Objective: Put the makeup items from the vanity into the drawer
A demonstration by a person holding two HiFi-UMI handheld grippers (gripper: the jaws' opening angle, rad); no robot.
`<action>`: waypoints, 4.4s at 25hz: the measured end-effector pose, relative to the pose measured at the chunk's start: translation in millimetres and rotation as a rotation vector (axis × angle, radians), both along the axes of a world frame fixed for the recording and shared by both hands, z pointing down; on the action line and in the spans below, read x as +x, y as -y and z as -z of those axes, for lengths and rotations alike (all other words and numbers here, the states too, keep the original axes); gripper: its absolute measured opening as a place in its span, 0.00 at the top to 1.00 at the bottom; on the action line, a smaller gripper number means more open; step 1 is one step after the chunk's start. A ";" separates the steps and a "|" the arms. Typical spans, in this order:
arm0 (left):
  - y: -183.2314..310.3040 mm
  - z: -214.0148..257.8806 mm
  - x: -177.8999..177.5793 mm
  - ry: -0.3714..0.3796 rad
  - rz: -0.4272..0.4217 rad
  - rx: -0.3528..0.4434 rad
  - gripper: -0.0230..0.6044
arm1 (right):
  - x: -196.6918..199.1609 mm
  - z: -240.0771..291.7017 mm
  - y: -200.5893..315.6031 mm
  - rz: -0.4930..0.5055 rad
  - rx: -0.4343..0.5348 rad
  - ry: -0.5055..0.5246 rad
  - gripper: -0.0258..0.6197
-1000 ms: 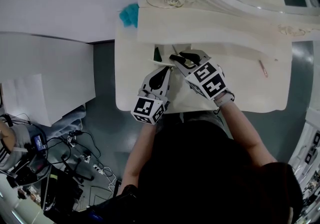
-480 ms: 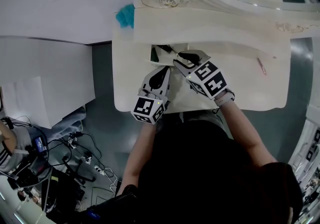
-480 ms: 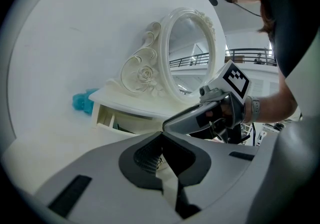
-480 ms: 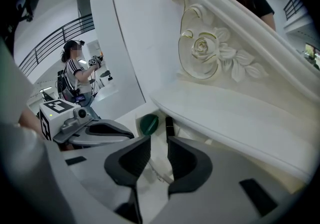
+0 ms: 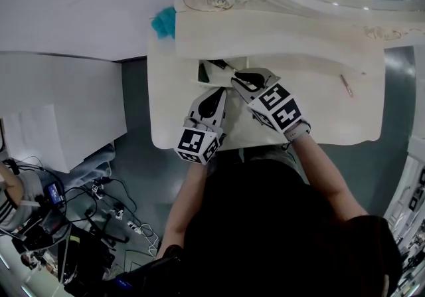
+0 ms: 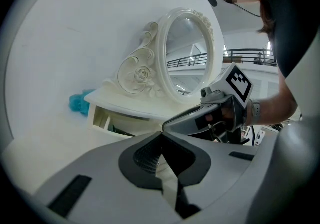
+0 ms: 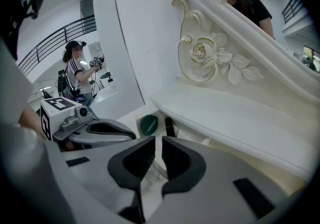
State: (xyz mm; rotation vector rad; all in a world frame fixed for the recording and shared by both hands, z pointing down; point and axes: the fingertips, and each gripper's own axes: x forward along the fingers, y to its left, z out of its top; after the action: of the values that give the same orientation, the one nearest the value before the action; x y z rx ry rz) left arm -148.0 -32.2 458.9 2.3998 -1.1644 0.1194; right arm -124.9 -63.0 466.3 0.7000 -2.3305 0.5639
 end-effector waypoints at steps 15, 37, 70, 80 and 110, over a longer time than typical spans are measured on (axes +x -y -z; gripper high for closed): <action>2.7 7.7 22.6 0.008 -0.132 0.033 0.94 | 12.1 17.9 -3.5 -0.085 0.052 0.094 0.92; -28.4 8.2 96.8 0.018 -0.261 0.030 0.94 | 83.9 19.7 -50.7 -0.187 0.067 0.114 0.92; -58.5 -7.3 286.5 0.006 -0.541 -0.009 0.94 | 271.9 -2.1 -90.3 -0.475 0.029 0.106 0.92; -51.3 -20.5 356.3 0.017 -0.577 -0.029 0.94 | 343.1 -21.7 -82.3 -0.517 0.005 0.113 0.92; -21.9 -30.6 438.2 0.090 -0.516 -0.026 0.94 | 443.1 -78.5 -39.7 -0.377 0.023 -0.145 0.87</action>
State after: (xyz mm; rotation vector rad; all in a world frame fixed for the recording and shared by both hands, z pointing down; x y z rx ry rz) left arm 290.3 -10.3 489.5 2.6382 -0.5468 0.4060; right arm 318.1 -23.3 544.8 1.1637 -2.0837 0.6267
